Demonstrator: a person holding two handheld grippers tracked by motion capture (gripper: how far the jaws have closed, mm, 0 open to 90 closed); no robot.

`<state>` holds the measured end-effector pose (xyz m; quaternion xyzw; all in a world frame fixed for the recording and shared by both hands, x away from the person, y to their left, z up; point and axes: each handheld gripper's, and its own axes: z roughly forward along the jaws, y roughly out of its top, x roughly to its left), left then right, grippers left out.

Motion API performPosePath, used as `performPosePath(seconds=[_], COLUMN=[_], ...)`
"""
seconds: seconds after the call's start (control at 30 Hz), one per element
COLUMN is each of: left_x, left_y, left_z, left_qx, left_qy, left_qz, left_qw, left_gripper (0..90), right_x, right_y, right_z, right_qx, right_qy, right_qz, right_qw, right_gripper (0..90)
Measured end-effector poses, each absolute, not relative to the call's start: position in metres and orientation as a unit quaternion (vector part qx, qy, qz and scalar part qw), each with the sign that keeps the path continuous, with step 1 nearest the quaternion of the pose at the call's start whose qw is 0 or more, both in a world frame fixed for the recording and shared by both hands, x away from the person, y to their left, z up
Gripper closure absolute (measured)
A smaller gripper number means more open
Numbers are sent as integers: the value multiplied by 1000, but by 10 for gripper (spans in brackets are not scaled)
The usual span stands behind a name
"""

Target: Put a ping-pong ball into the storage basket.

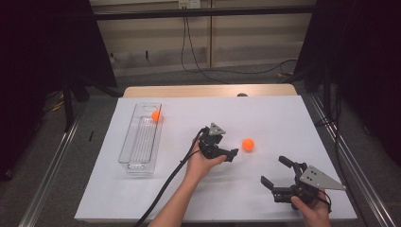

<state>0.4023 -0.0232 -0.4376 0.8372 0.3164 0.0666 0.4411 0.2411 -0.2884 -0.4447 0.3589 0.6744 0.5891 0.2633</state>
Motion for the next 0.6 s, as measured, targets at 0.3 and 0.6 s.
performPosePath(seconds=[0.3, 0.6], left_x=[403, 405], left_y=[-30, -34], left_z=[-438, -441], left_qx=[837, 839], left_qy=[314, 314], left_qz=[70, 74], left_qw=[442, 438], left_gripper=[127, 126], right_x=[241, 241], right_y=[-288, -288], right_z=[-445, -445], right_qx=[358, 359], right_qy=[675, 675], right_qz=[589, 589], right_qw=[264, 263], right_gripper=[42, 43])
